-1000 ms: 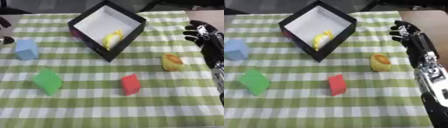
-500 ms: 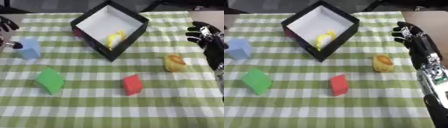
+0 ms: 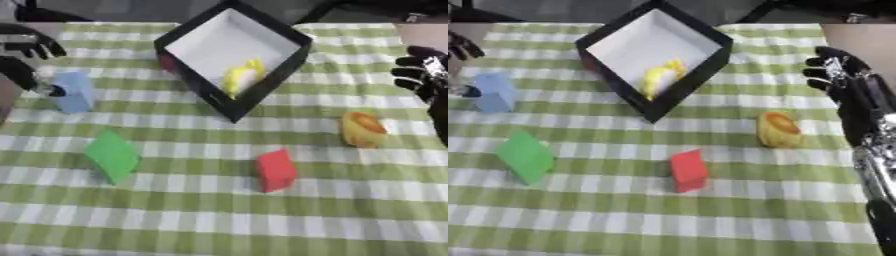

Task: Pick up objects on the table and place them in the box.

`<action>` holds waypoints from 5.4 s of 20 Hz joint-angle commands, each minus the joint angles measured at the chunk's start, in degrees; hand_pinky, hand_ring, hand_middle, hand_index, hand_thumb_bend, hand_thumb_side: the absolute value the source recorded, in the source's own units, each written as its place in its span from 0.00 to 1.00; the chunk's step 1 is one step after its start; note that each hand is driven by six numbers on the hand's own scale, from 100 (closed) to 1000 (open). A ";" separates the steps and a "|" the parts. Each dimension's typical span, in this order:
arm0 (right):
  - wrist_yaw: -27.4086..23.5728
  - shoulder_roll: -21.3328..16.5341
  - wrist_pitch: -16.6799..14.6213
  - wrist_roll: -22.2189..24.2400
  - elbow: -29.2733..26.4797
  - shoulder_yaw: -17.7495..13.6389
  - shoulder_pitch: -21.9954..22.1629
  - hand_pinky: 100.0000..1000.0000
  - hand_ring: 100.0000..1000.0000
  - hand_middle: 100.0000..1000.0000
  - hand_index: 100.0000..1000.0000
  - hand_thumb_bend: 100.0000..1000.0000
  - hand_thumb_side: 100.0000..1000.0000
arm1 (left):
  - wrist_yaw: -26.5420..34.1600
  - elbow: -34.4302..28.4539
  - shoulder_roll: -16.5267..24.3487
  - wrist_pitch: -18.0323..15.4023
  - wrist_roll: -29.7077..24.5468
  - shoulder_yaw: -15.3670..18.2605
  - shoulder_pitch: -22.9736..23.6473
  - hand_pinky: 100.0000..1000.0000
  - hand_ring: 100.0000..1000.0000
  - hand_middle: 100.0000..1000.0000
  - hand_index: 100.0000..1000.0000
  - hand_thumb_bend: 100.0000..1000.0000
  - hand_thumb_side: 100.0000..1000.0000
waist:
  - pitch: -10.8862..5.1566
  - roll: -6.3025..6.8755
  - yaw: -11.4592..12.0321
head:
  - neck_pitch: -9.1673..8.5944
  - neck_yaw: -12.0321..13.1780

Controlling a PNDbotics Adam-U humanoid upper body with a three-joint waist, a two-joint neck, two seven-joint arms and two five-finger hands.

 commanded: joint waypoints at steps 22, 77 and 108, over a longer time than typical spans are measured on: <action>0.53 0.03 0.10 -0.04 -0.41 -0.47 -1.12 0.81 0.75 0.68 0.80 0.00 0.64 | -9.07 6.06 -2.81 -0.83 -0.99 3.59 -2.94 0.81 0.79 0.73 0.79 0.19 0.00 | 1.60 -0.21 -1.60 | -1.29 1.56; -0.12 1.12 0.57 3.71 -1.74 2.89 -9.17 0.81 0.76 0.69 0.81 0.00 0.59 | -14.79 4.88 -20.02 -1.14 7.27 5.36 -14.23 0.85 0.83 0.81 0.88 0.47 0.39 | 4.03 2.17 -13.46 | -4.58 5.76; 0.40 -2.07 0.49 2.65 -0.91 1.86 -4.67 0.81 0.76 0.68 0.80 0.00 0.59 | 8.12 -12.38 -6.72 -1.65 -2.35 -1.65 -11.65 0.84 0.81 0.77 0.85 0.41 0.26 | -0.31 3.23 -7.25 | -0.49 1.08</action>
